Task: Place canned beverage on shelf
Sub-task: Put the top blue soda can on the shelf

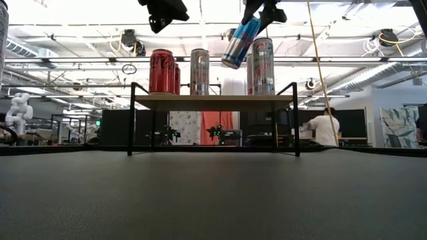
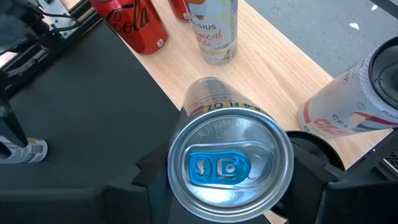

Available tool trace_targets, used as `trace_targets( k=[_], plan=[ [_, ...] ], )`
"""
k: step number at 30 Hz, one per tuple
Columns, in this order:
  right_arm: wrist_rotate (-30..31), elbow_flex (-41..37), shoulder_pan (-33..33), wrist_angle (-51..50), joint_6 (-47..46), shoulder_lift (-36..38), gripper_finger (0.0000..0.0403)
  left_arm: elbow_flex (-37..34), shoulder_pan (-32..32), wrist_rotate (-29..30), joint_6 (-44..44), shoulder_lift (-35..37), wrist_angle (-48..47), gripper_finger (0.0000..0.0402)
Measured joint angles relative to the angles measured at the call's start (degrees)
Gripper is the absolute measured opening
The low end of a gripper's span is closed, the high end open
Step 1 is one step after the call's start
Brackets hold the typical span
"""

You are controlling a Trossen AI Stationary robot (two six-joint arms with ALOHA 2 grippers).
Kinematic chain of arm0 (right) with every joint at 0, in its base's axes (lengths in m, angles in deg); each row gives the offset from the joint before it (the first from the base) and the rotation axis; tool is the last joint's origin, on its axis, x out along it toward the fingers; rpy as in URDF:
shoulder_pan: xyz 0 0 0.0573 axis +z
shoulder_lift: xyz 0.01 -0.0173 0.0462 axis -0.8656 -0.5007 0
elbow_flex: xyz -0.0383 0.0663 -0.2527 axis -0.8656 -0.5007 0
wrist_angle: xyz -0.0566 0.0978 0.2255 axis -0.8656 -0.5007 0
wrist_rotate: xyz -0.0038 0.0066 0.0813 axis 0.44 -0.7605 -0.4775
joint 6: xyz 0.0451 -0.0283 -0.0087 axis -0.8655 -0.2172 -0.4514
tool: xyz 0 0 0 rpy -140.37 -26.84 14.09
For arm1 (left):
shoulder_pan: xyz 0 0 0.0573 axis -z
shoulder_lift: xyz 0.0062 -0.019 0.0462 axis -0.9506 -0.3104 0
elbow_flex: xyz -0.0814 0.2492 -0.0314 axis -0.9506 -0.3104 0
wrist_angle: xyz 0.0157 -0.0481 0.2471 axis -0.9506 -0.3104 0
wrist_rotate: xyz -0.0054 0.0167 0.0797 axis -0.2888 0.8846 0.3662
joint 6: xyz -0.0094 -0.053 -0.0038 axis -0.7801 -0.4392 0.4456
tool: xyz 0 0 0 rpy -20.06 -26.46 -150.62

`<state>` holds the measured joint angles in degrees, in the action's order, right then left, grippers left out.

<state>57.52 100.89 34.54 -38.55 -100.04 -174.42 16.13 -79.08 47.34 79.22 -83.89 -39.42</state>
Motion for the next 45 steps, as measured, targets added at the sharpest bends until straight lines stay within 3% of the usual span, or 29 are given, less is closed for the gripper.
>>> trace_targets(
  k=[8, 13, 22, 29, 35, 45],
  plan=[
    [0.0, 0.0, 0.0, -0.07, 0.09, 0.0, 0.0198, 0.0, -0.04, -1.73, -0.16, 0.0, 5.34, 0.0081],
    [0.0, 0.0, 0.0, -0.07, 0.13, 0.0, 0.0198, 0.0, -0.08, 0.45, 0.06, 0.02, 8.13, 0.0081],
    [0.0, 0.0, 0.0, -0.09, 0.22, 0.0, 0.0198, 0.0, -0.06, 3.14, 0.12, 0.02, 7.71, 0.0081],
    [-0.01, 0.0, 0.0, -0.07, 0.09, 0.0, 0.0198, 0.0, -0.34, 1.19, 1.96, 0.02, 7.21, 0.0081],
    [-0.25, 0.01, 0.01, -0.07, -0.15, 0.0, 0.0198, 0.0, -2.62, 11.14, 8.8, 0.02, 8.62, 0.0081],
    [-3.17, 0.0, 0.04, 2.05, 0.58, 0.0, 0.0198, 0.17, -8.08, 10.17, 10.54, -1.81, 14.39, 0.0082]
  ],
)
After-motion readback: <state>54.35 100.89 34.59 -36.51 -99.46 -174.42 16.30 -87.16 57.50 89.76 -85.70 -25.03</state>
